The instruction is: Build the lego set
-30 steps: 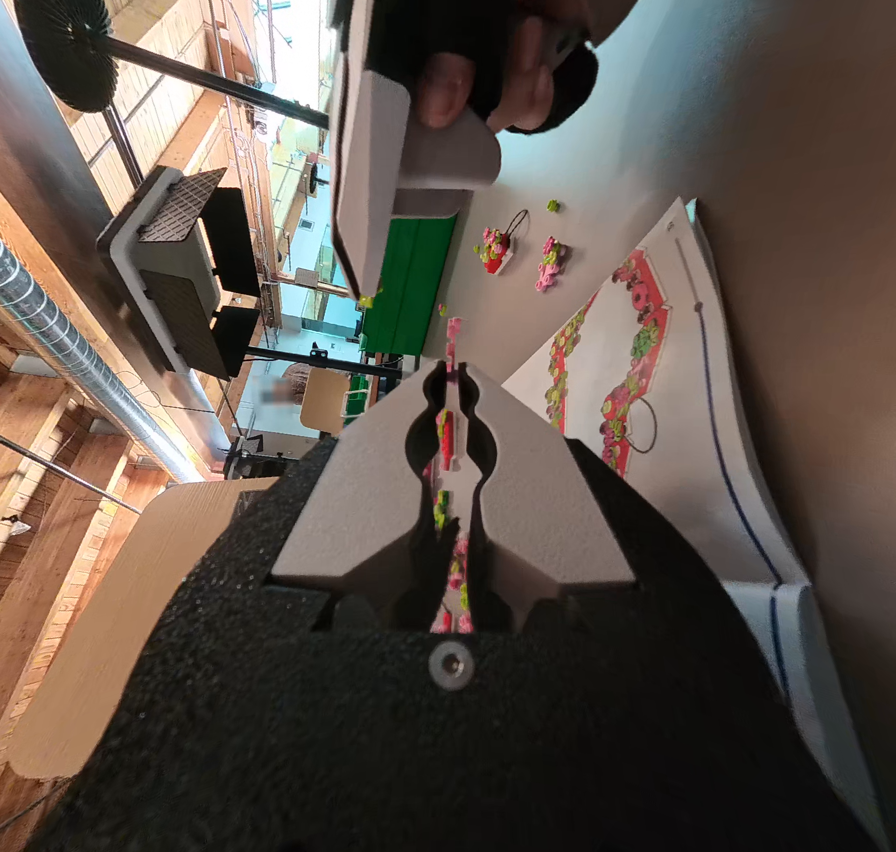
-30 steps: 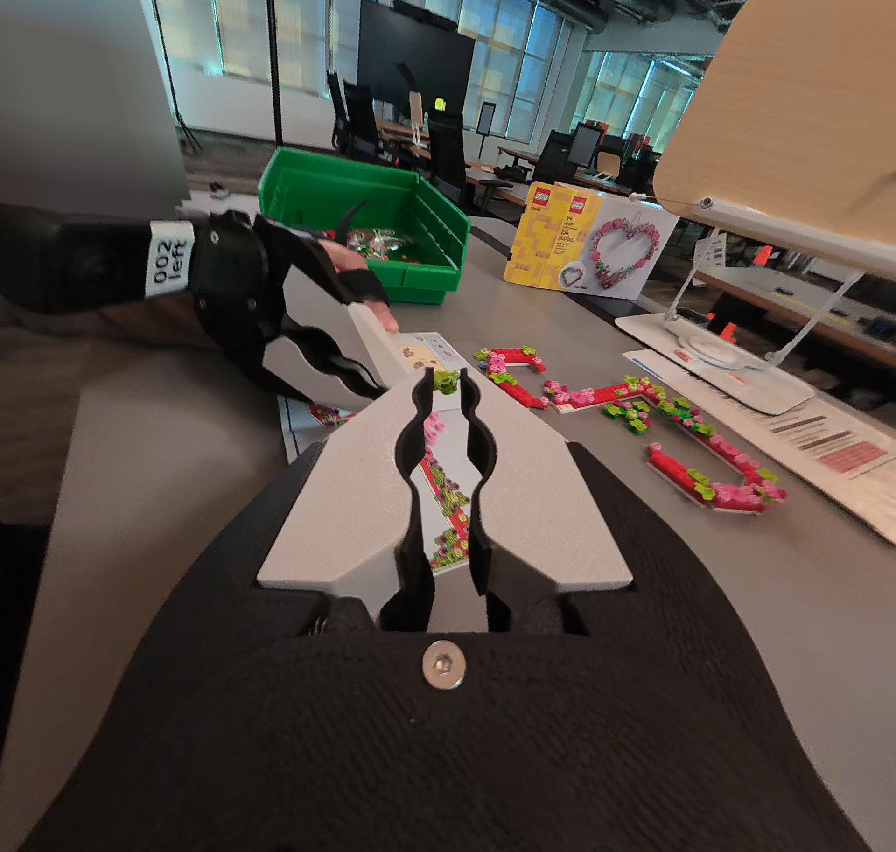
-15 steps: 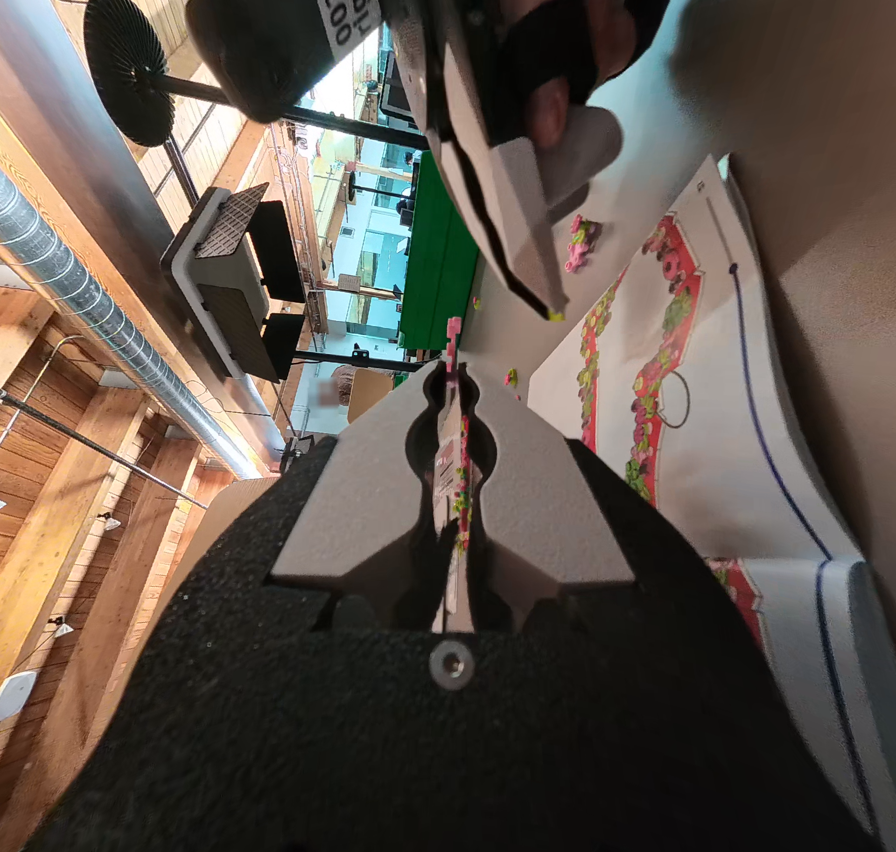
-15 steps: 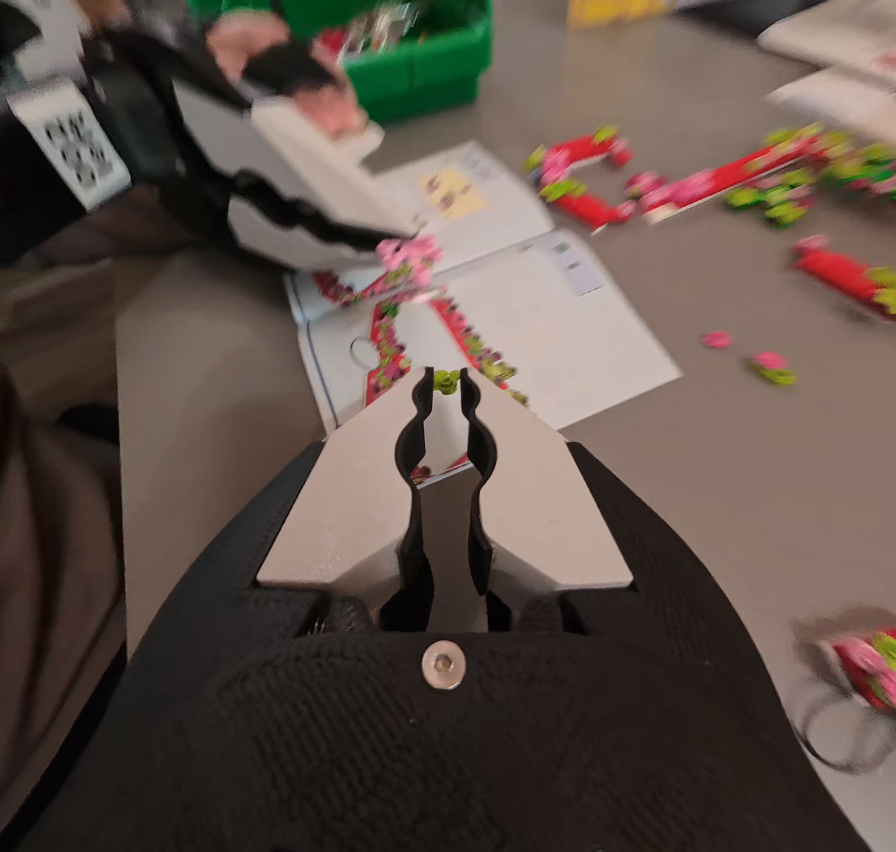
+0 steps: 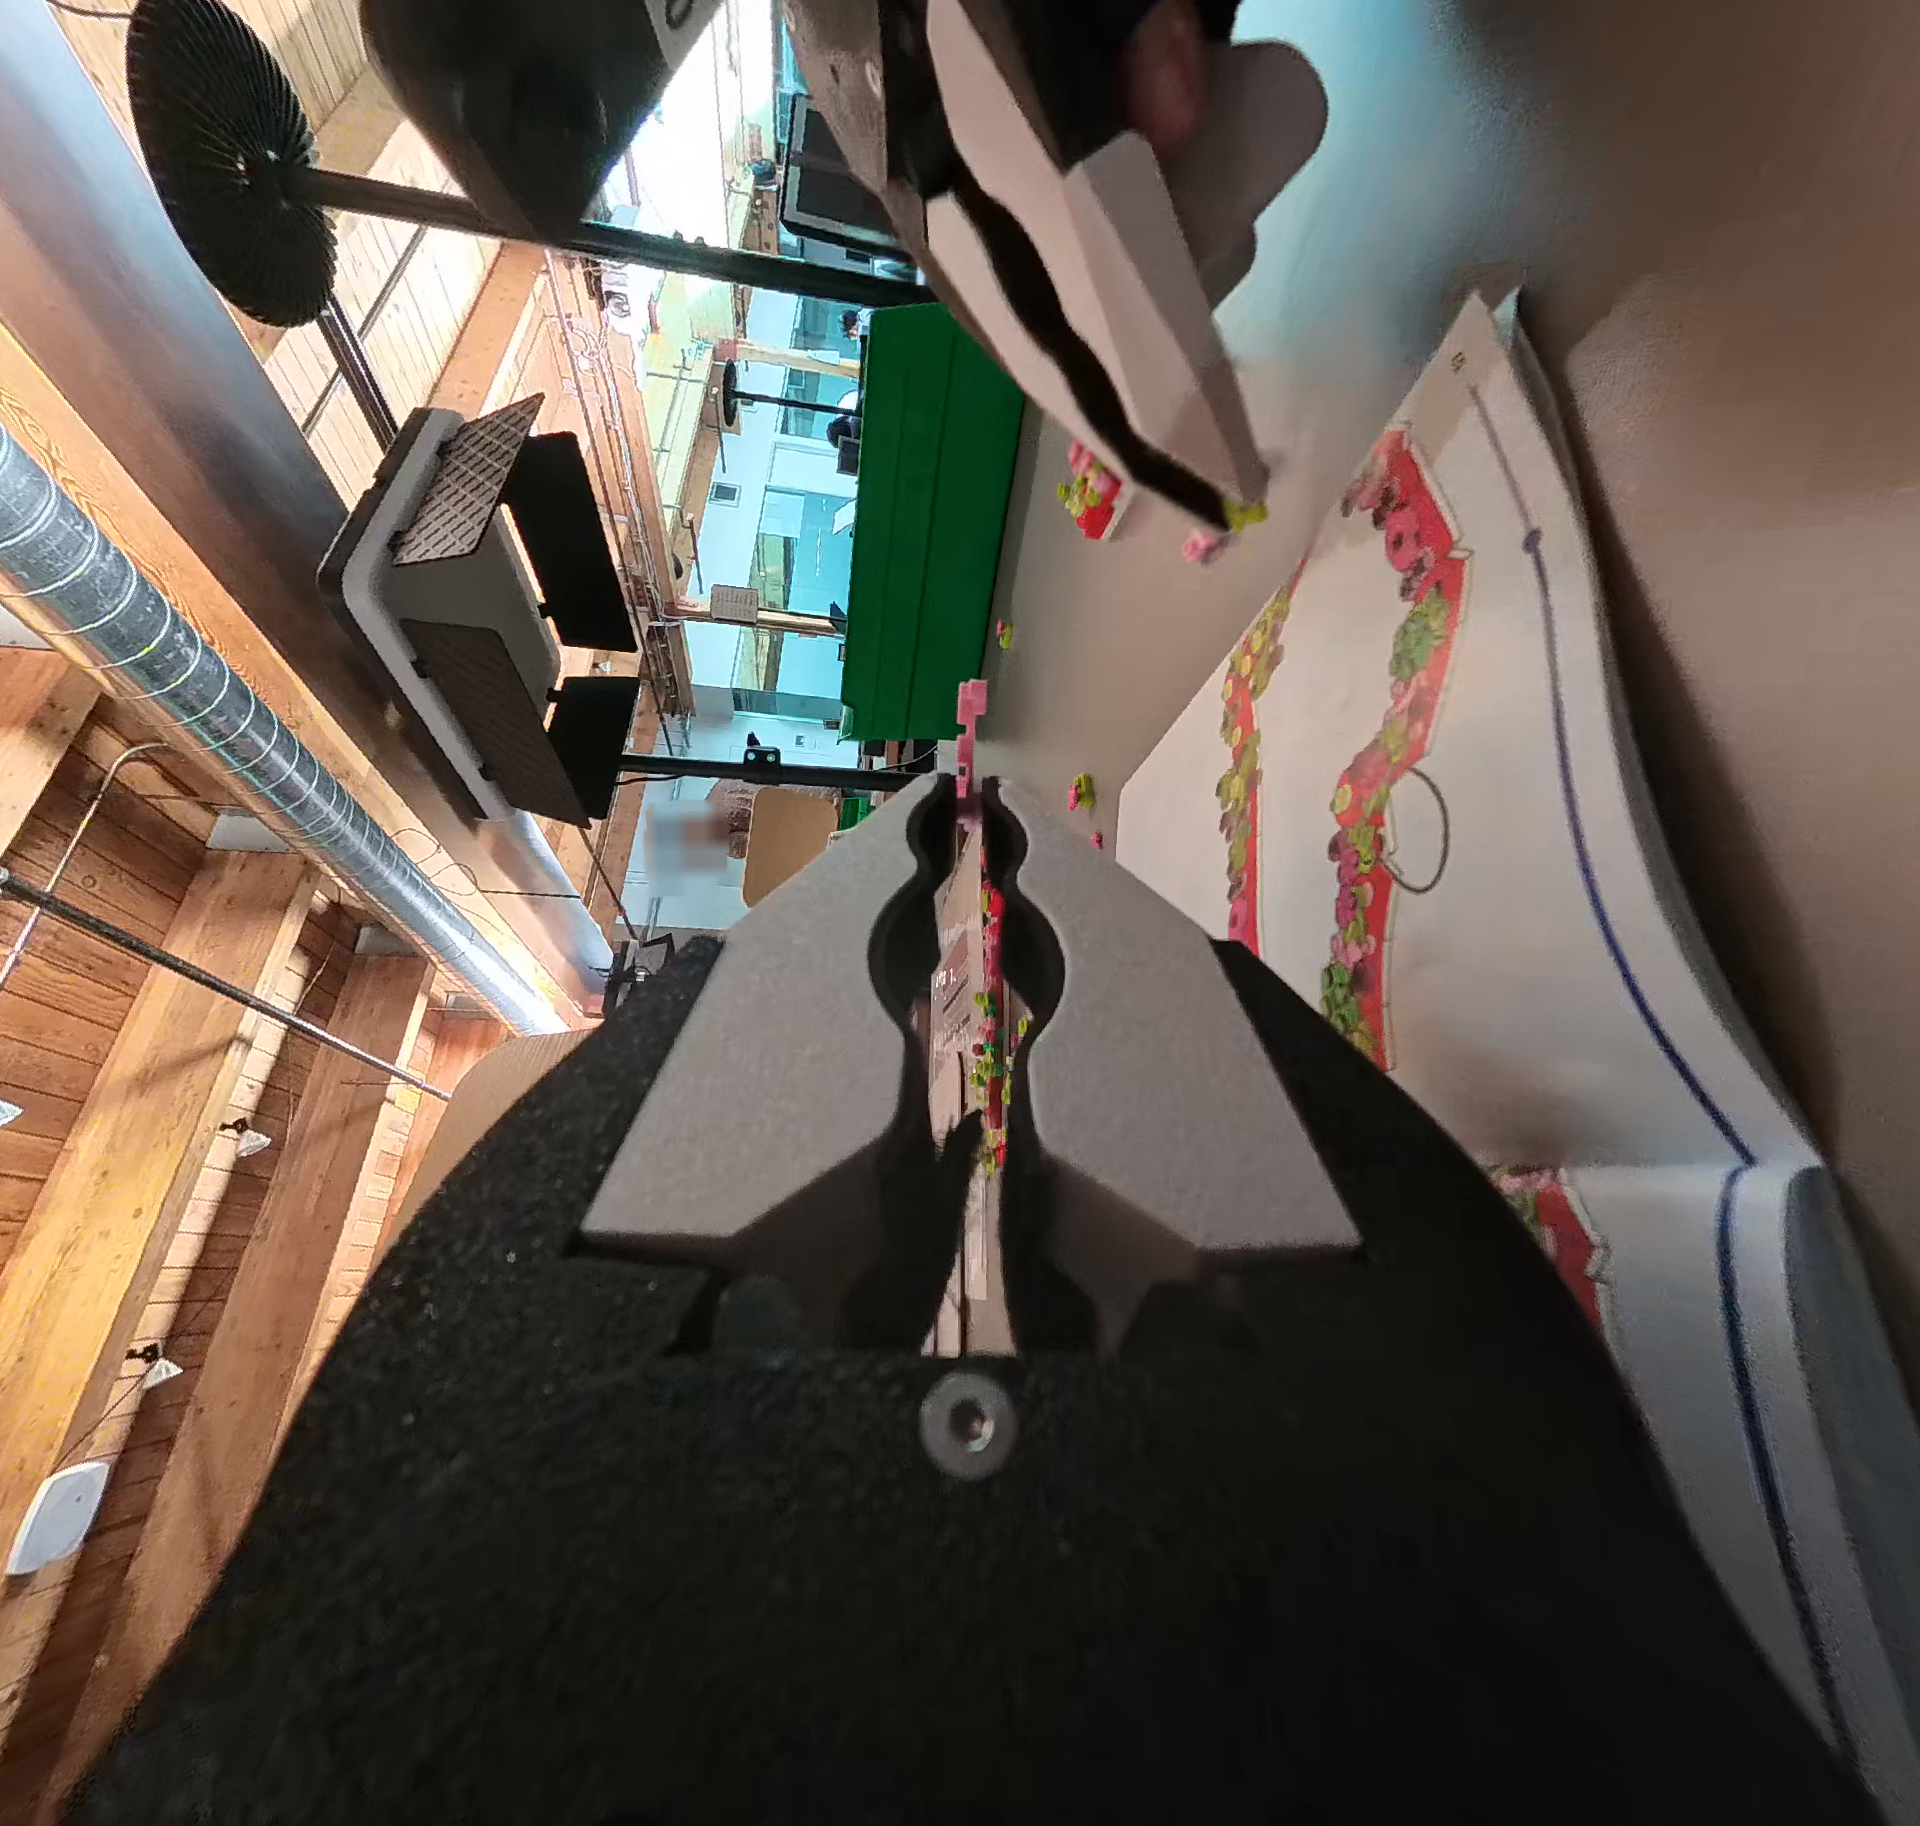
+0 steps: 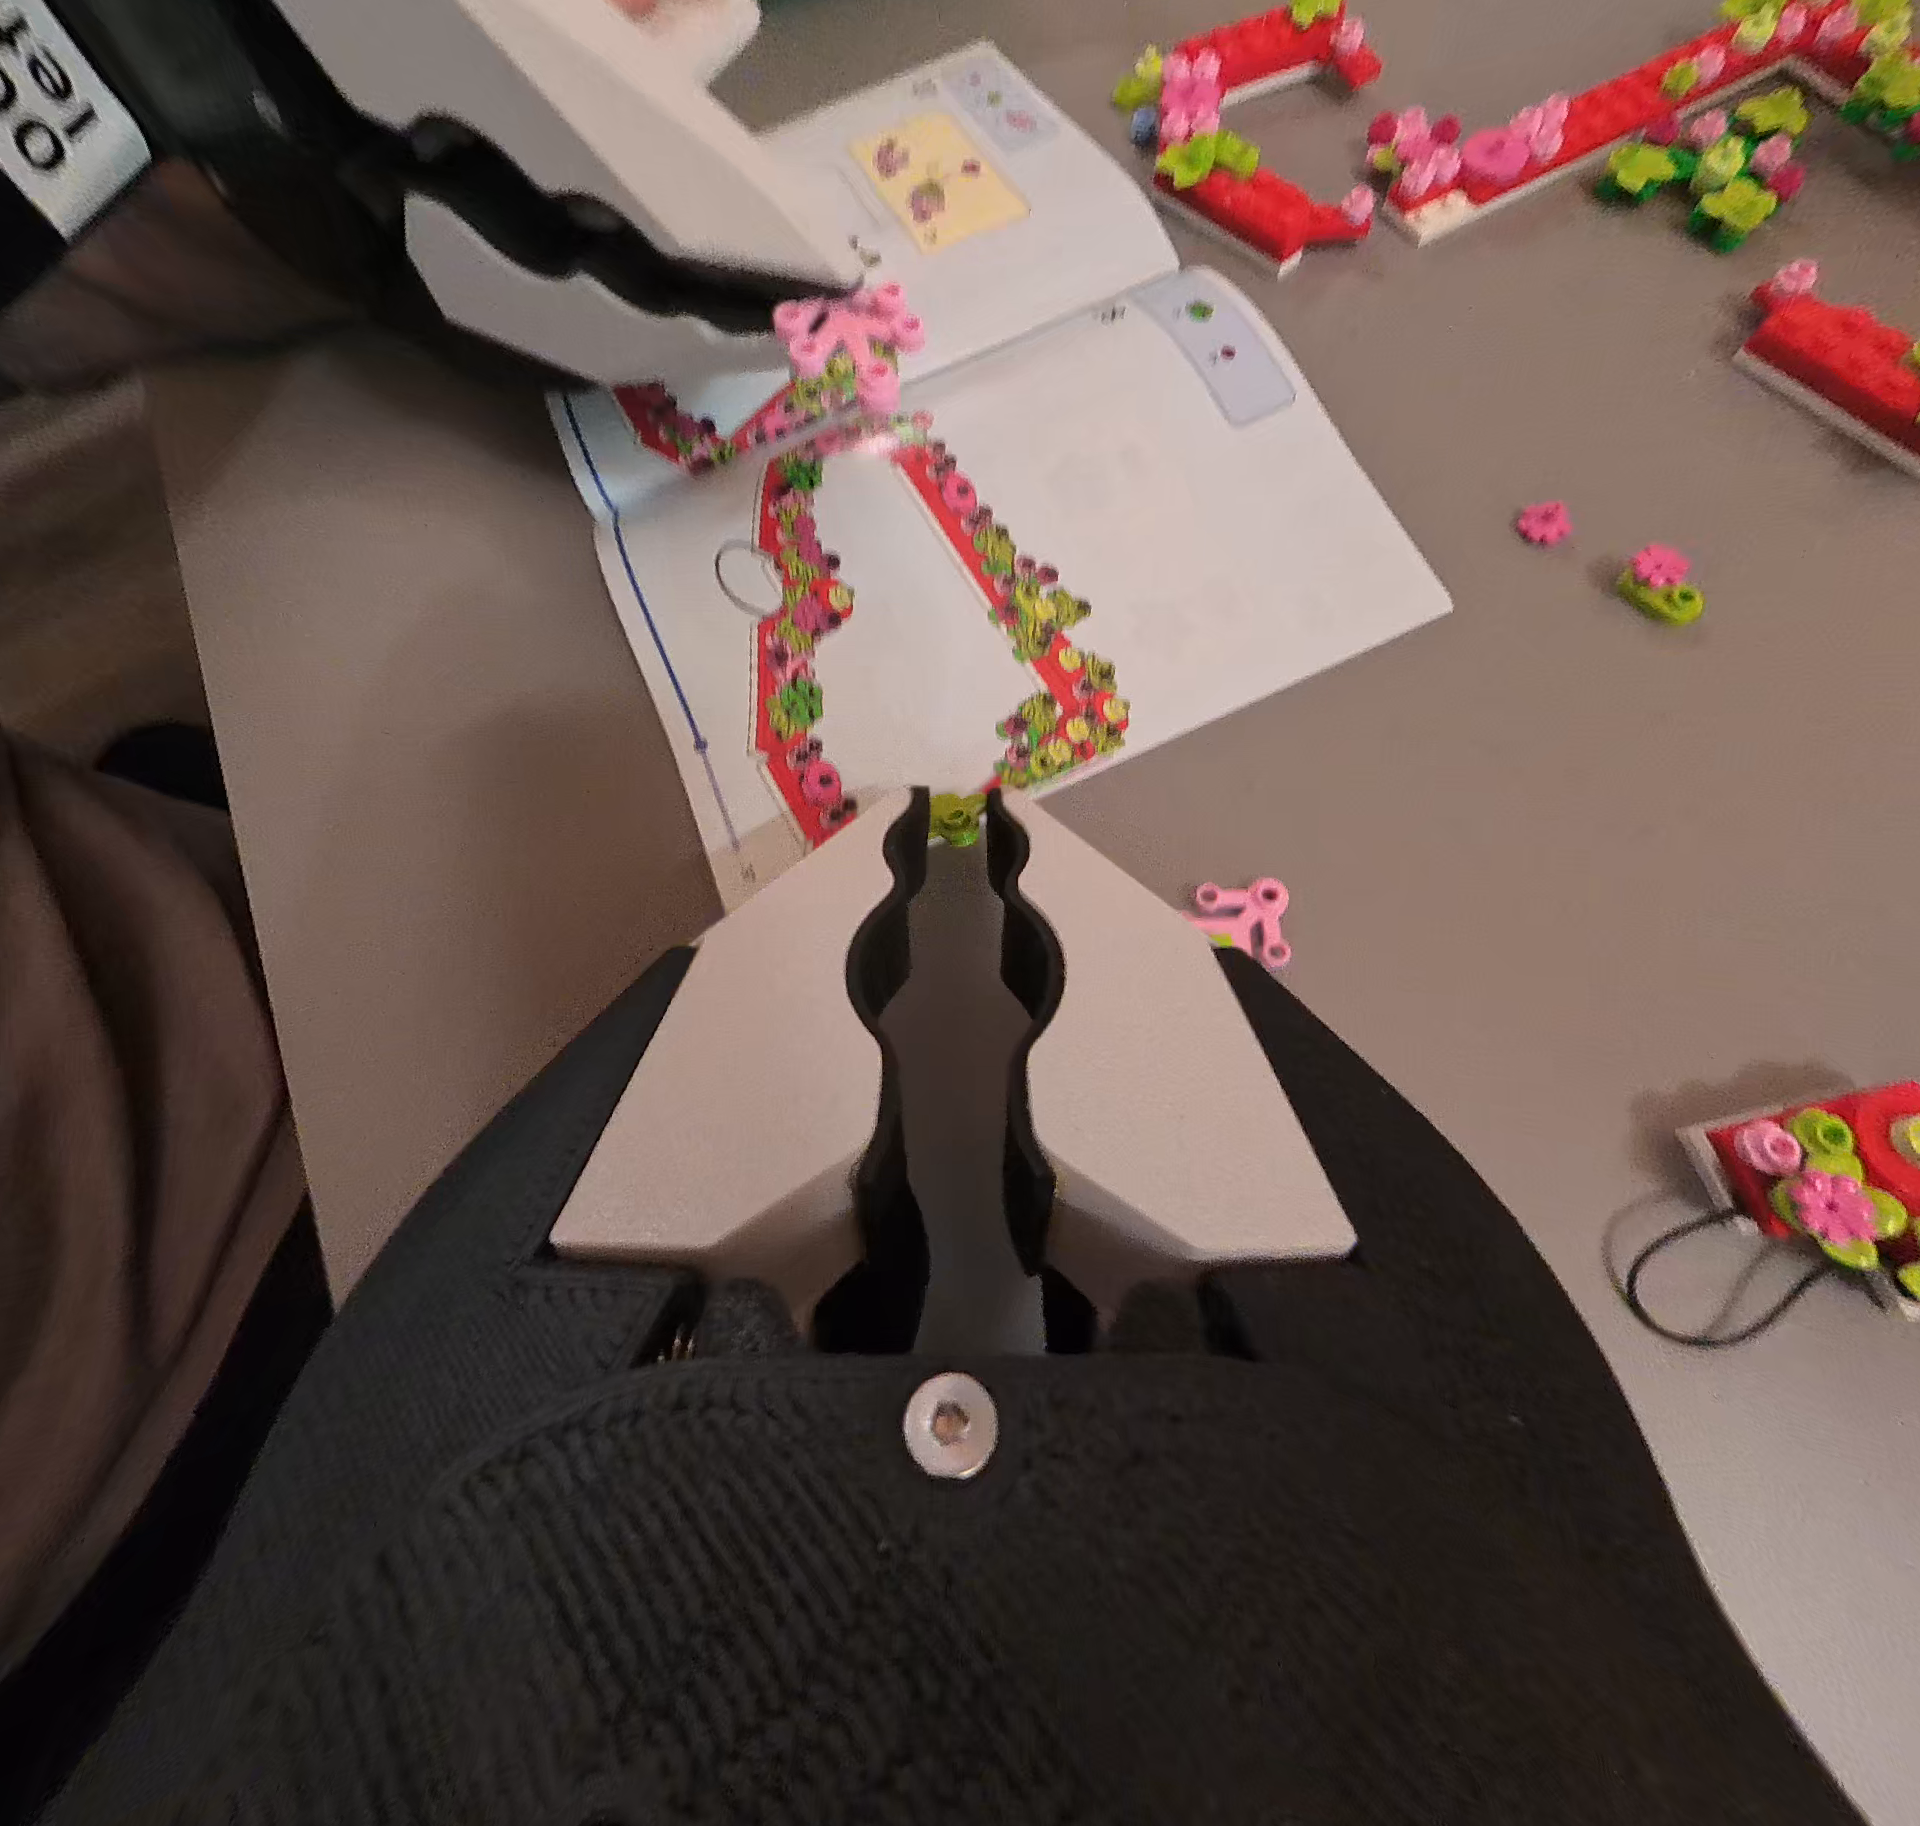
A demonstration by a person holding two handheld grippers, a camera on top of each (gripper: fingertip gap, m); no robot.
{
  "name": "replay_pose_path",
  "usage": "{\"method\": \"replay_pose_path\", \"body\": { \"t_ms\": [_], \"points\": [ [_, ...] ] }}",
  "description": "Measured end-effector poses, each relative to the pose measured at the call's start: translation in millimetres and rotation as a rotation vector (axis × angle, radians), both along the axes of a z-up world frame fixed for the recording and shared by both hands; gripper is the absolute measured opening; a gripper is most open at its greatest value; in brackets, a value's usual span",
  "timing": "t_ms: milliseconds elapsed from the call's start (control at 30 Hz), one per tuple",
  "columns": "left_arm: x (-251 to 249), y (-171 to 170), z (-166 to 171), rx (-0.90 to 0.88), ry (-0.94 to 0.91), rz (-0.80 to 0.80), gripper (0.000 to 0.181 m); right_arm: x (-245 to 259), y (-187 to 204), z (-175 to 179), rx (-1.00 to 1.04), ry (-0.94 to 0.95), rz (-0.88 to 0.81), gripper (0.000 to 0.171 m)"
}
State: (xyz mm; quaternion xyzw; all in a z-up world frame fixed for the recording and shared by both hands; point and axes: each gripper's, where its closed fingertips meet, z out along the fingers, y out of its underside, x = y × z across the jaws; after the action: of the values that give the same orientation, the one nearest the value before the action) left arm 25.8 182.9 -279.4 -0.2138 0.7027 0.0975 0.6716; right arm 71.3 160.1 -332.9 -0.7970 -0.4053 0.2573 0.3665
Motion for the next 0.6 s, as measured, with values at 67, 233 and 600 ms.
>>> {"method": "replay_pose_path", "body": {
  "t_ms": [67,233,600],
  "points": [
    [1.0,-1.4,-1.3,0.001,0.007,-0.004,0.002,5.5,-7.1,-4.5,-0.001,-0.034,0.023,0.009],
    [2.5,-3.1,-4.4,-0.001,0.022,-0.009,0.002,13.8,-17.2,-16.5,-0.016,-0.077,0.056,0.009],
    [3.3,-3.2,-8.8,-0.015,0.042,-0.011,0.003,23.0,-20.6,-16.3,0.022,-0.076,0.09,0.02]
  ]
}}
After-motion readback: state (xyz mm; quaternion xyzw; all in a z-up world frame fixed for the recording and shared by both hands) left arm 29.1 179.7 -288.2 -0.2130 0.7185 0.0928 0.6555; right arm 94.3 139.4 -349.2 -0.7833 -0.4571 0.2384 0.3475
